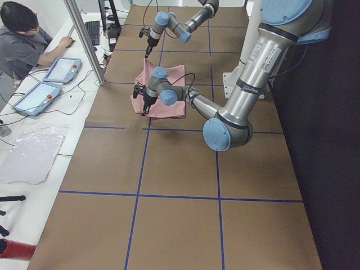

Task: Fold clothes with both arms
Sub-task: 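Lay the hem down at the collar and open both grippers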

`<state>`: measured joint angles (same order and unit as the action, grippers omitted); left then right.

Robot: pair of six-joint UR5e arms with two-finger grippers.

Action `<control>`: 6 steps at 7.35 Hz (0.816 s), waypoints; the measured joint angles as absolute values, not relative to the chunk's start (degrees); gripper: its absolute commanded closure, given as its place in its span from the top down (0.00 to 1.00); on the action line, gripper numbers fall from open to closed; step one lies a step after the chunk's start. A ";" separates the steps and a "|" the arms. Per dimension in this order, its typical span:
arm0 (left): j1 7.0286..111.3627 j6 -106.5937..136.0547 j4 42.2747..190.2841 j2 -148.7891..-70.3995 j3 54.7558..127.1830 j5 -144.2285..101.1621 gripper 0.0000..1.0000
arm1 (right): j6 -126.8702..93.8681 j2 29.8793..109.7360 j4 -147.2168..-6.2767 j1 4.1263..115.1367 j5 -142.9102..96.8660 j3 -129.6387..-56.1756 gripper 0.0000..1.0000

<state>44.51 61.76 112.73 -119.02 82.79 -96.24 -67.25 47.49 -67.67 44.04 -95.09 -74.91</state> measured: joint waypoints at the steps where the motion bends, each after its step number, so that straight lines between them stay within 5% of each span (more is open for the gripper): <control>1: 44.76 61.78 113.18 -119.50 81.86 -96.24 0.00 | -67.24 46.69 -65.15 44.66 -95.10 -71.93 0.00; 6: 45.04 61.59 113.72 -121.49 80.11 -96.24 0.00 | -67.33 46.08 -60.72 43.67 -95.10 -68.43 0.00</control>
<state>45.04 61.59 113.72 -121.49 80.11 -96.24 -67.33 46.08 -60.72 43.67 -95.10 -68.43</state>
